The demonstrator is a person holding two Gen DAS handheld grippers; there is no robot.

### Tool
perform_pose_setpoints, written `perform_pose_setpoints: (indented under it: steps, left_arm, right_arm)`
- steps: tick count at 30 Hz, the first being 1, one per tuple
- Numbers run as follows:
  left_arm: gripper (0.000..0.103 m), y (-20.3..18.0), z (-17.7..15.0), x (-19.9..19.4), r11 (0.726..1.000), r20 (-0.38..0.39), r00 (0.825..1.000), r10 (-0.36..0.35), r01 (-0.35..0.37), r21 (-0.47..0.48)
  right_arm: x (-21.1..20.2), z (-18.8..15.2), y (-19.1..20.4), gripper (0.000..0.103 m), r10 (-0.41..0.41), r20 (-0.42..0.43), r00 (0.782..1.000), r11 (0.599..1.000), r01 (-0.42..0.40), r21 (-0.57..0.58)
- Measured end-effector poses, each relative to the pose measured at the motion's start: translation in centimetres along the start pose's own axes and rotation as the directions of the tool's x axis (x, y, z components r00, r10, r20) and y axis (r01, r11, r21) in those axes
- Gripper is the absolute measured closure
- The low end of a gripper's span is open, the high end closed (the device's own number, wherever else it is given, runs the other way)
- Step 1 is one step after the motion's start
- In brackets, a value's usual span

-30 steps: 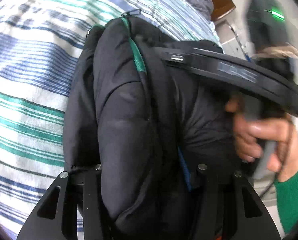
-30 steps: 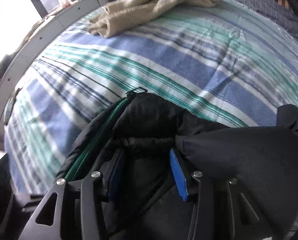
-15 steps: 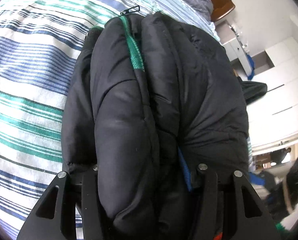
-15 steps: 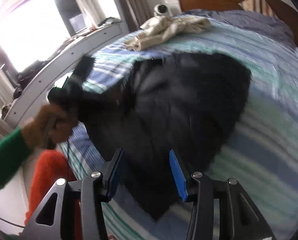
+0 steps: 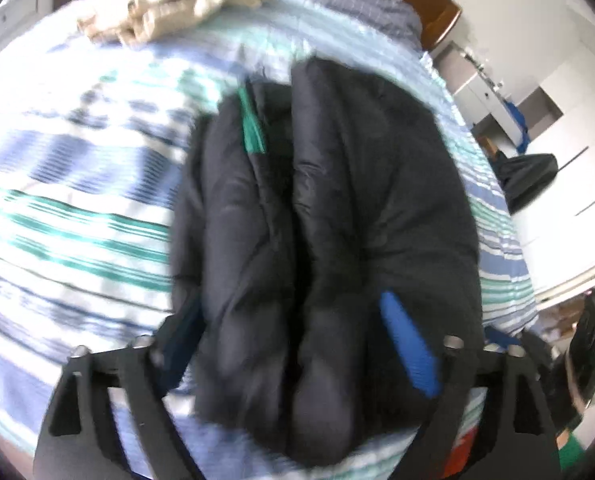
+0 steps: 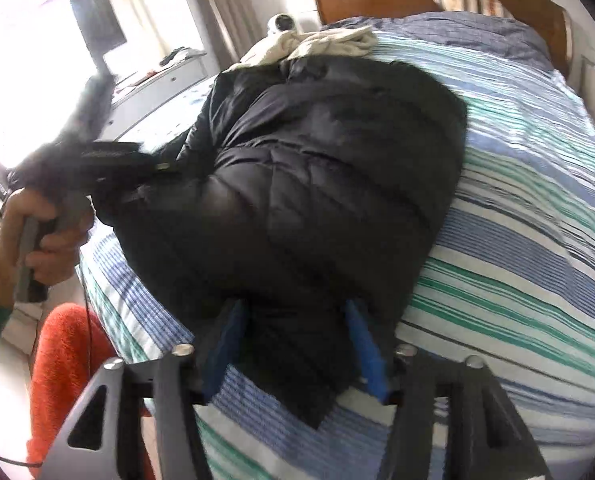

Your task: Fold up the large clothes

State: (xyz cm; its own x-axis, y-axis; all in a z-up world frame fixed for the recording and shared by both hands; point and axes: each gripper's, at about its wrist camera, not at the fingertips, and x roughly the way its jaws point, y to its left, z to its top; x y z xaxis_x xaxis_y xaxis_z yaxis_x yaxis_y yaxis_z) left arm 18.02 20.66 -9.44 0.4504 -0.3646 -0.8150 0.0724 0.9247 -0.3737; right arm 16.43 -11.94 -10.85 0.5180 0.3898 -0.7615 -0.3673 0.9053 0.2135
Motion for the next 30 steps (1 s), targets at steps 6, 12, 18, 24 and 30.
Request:
perform_pose_setpoints:
  steps: [6,12,18,24,30]
  left_arm:
    - [0.010,5.3,-1.0,-4.0,0.996,0.045,0.998,-0.045,0.049,-0.081]
    - [0.011,9.9,-0.5,-2.0,0.959,0.036,0.979,-0.203,0.206,-0.196]
    - [0.010,11.4,0.7,1.4,0.907,0.006,0.936,-0.351,0.342,-0.248]
    - [0.010,11.7,1.2,3.1,0.826,0.000,0.853,-0.522,0.505,-0.250]
    - [0.004,8.4,1.9,4.9,0.842,-0.100,0.839,-0.534,0.518,-0.153]
  right_arm:
    - [-3.0,2.1,2.0,0.043,0.046,0.111,0.993,0.999,-0.044,-0.023]
    - [-0.8,3.8,7.5,0.044,0.144,0.107,0.984,0.982,-0.129,-0.140]
    - [4.6,4.7,11.1,0.049,0.191,0.044,0.981,0.964,-0.179,-0.198]
    - [9.4,3.6,13.0,0.049,0.101,-0.060,0.993,0.957,-0.114,-0.266]
    - [10.5,3.8,13.9,0.048,0.044,-0.072,0.996,0.957,-0.062,-0.284]
